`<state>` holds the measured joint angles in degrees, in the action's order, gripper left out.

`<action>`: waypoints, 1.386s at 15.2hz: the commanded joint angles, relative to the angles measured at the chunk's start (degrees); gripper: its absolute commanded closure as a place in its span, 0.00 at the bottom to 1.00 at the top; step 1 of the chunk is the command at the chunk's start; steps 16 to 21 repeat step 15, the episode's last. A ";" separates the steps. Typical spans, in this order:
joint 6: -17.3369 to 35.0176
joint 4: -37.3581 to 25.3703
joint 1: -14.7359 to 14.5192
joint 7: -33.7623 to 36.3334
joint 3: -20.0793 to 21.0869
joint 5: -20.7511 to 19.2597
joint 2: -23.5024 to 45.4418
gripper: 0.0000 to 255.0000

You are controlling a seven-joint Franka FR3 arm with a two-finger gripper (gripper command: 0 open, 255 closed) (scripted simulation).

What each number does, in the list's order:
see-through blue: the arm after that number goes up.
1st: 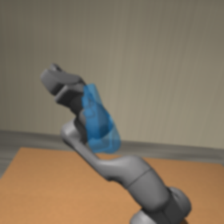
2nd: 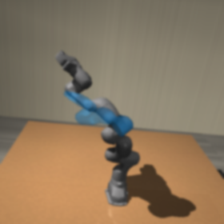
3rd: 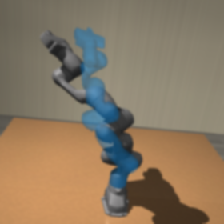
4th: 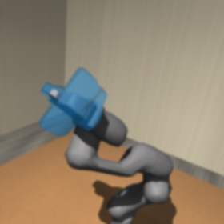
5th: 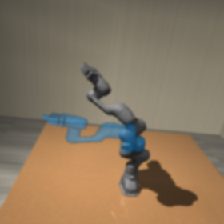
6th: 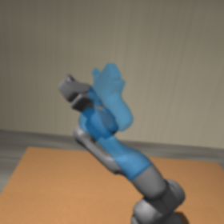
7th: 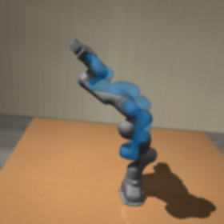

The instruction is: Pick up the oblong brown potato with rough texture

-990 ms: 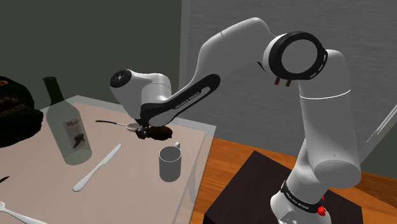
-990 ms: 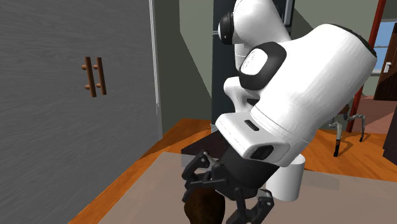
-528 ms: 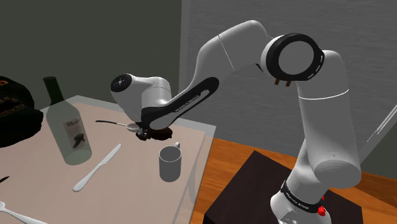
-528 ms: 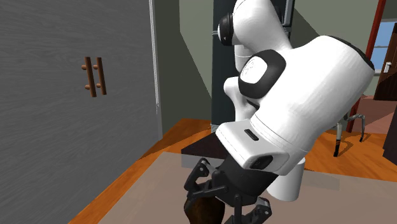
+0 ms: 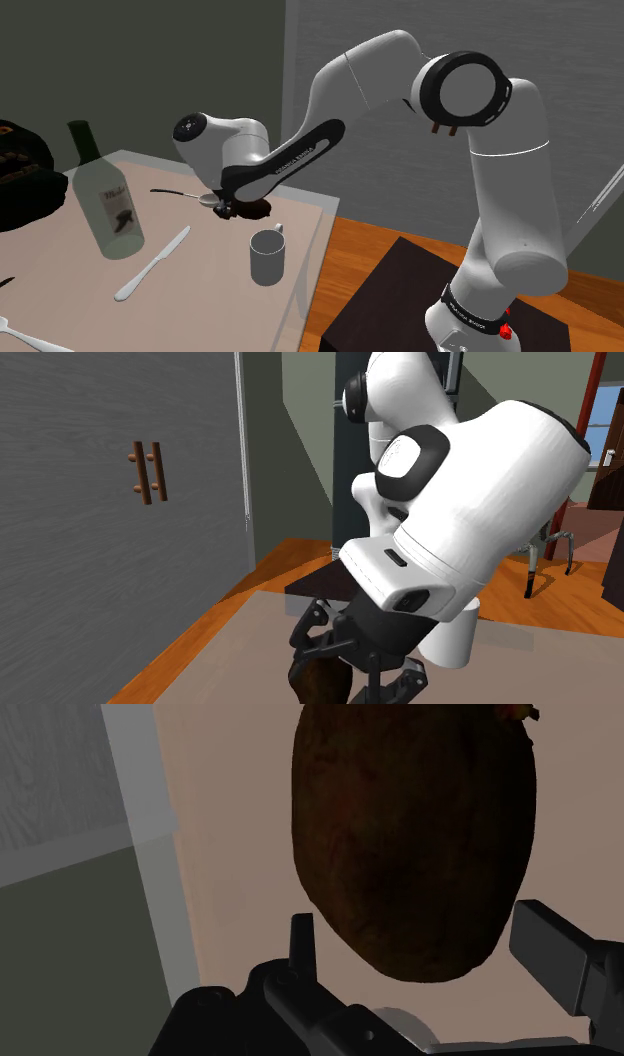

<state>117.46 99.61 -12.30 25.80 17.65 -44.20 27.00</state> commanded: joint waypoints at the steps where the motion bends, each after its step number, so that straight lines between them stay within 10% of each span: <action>1: -0.77 -0.25 0.11 -0.71 0.21 0.52 -0.75 1.00; 21: -6.42 -3.29 0.48 -5.35 1.34 3.67 -4.91 1.00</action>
